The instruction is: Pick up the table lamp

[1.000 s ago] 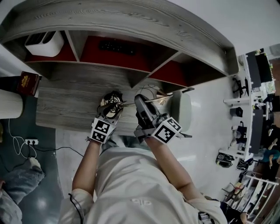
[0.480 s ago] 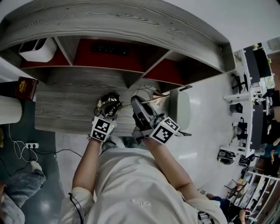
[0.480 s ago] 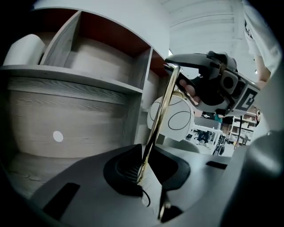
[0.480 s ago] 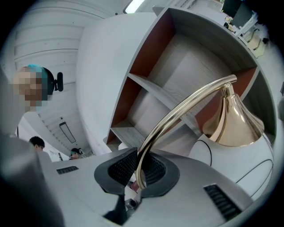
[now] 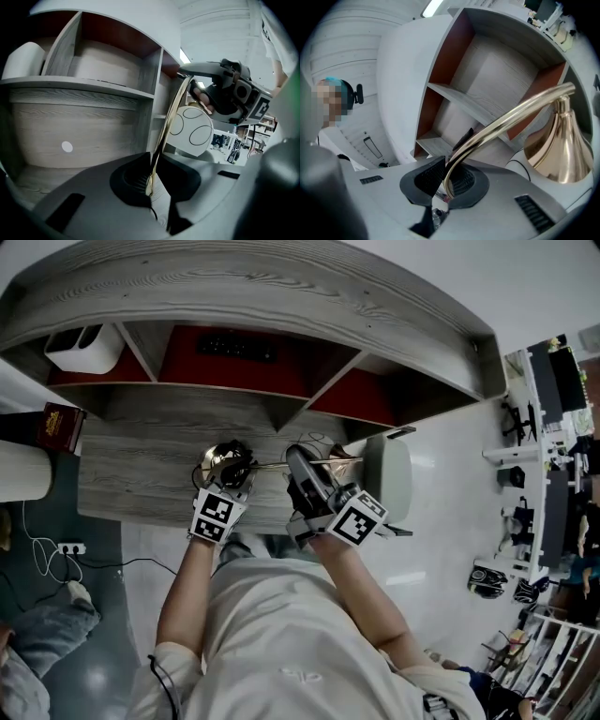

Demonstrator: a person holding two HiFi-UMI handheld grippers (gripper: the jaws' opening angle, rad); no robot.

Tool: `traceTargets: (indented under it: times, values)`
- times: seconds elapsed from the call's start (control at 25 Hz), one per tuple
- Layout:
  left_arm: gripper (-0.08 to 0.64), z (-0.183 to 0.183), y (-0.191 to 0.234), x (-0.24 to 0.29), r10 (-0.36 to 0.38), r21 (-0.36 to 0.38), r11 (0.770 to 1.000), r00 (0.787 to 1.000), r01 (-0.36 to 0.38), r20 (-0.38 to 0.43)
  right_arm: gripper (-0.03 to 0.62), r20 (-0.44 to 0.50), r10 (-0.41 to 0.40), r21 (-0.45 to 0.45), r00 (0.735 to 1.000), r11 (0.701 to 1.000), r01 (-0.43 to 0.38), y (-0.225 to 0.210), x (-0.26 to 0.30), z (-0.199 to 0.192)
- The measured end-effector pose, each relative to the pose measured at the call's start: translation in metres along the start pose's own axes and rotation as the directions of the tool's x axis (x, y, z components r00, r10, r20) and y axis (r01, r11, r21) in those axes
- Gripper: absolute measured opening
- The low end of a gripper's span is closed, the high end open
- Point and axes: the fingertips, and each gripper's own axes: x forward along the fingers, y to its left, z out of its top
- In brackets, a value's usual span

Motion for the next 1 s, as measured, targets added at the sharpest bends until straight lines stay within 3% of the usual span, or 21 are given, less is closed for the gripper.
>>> traceTargets:
  times: [0.48,1.0]
  values:
    - [0.049,0.016,0.017,-0.058,0.121,0.081,0.99,0.989,-0.114,-0.085,0.048,-0.01,0.163,0.106,0.987,0.981,-0.161,0.033,0.011,-0.006]
    - [0.049,0.013,0.033,-0.138,0.279,0.034,0.96,0.936,-0.278,-0.214,0.043,-0.101,0.348,0.195,0.932,0.925,-0.325,0.086,0.038,-0.037]
